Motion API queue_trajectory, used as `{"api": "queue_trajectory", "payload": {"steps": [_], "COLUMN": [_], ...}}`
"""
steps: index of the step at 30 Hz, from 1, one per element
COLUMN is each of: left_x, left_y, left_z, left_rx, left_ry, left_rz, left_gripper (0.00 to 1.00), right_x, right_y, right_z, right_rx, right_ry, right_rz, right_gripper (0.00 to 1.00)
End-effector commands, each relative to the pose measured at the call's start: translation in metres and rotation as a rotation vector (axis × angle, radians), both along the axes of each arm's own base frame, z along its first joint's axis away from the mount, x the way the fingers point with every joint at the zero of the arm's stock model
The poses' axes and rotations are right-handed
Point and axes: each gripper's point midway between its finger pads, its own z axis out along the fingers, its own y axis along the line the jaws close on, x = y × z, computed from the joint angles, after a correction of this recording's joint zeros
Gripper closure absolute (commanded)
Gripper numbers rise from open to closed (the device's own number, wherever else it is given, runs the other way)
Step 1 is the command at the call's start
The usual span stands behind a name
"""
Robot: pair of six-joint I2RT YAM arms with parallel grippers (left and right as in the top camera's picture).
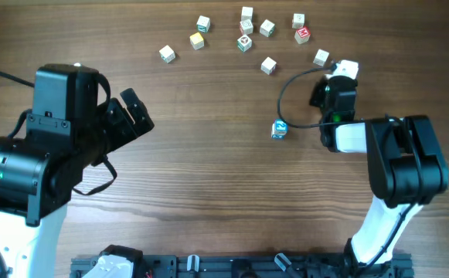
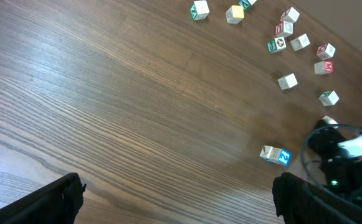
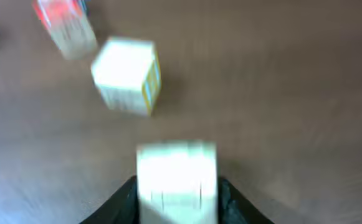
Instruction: Form a tower
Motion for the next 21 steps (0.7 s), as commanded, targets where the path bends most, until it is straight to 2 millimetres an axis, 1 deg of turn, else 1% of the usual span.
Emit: {"api": "queue_trajectory", "payload": {"steps": [1, 3, 4, 5, 6, 7, 8, 10, 11, 13, 14, 15, 16, 17, 18, 20, 21], "left_x": [0.001, 0.001, 0.001, 0.001, 0.001, 0.001, 0.001, 0.001, 0.001, 0.001, 0.001, 0.001, 0.001, 0.001, 0.001, 0.001, 0.001], "left_y": [0.001, 0.001, 0.001, 0.001, 0.001, 0.001, 0.001, 0.001, 0.001, 0.001, 0.001, 0.001, 0.001, 0.001, 0.001, 0.001, 0.001], "left_z": [0.001, 0.001, 0.001, 0.001, 0.001, 0.001, 0.001, 0.001, 0.001, 0.001, 0.001, 0.001, 0.001, 0.001, 0.001, 0.001, 0.001], "left_rx": [0.009, 0.009, 0.009, 0.009, 0.009, 0.009, 0.009, 0.009, 0.009, 0.009, 0.009, 0.009, 0.009, 0.009, 0.009, 0.009, 0.009], "left_ry": [-0.006, -0.006, -0.006, -0.006, -0.006, -0.006, -0.006, -0.006, -0.006, -0.006, -0.006, -0.006, -0.006, -0.006, -0.006, -0.006, -0.006], "left_rz": [0.005, 0.005, 0.005, 0.005, 0.005, 0.005, 0.005, 0.005, 0.005, 0.005, 0.005, 0.005, 0.005, 0.005, 0.005, 0.005, 0.004], "left_gripper": [0.00, 0.00, 0.00, 0.00, 0.00, 0.00, 0.00, 0.00, 0.00, 0.00, 0.00, 0.00, 0.00, 0.00, 0.00, 0.00, 0.00], "right_x": [-0.012, -0.011, -0.010, -0.008, -0.006, -0.002, 0.000, -0.001, -0.003, -0.007, -0.008, -0.009, -0.010, -0.014, -0.015, -0.016, -0.014], "right_y": [0.015, 0.019, 0.019, 0.019, 0.019, 0.019, 0.020, 0.020, 0.019, 0.013, 0.012, 0.010, 0.007, 0.004, 0.002, 0.001, 0.004], "right_z": [-0.025, -0.024, -0.019, -0.013, -0.002, 0.013, 0.032, 0.075, 0.095, 0.128, 0.137, 0.138, 0.131, 0.116, 0.107, 0.091, 0.088], "right_rx": [0.004, 0.014, 0.019, 0.036, 0.053, 0.065, 0.068, 0.065, 0.065, 0.059, 0.060, 0.061, 0.060, 0.069, 0.091, 0.188, 0.235], "right_ry": [0.066, 0.063, 0.051, 0.036, 0.011, -0.021, -0.055, -0.106, -0.132, -0.184, -0.201, -0.202, -0.177, -0.125, -0.097, -0.038, -0.008], "right_rz": [0.040, 0.045, 0.043, 0.032, 0.023, 0.019, 0.021, 0.026, 0.023, 0.002, 0.000, -0.003, -0.011, -0.011, -0.020, -0.012, 0.016], "right_gripper": [0.55, 0.52, 0.50, 0.45, 0.41, 0.37, 0.31, 0.25, 0.23, 0.23, 0.23, 0.23, 0.23, 0.23, 0.23, 0.23, 0.23]}}
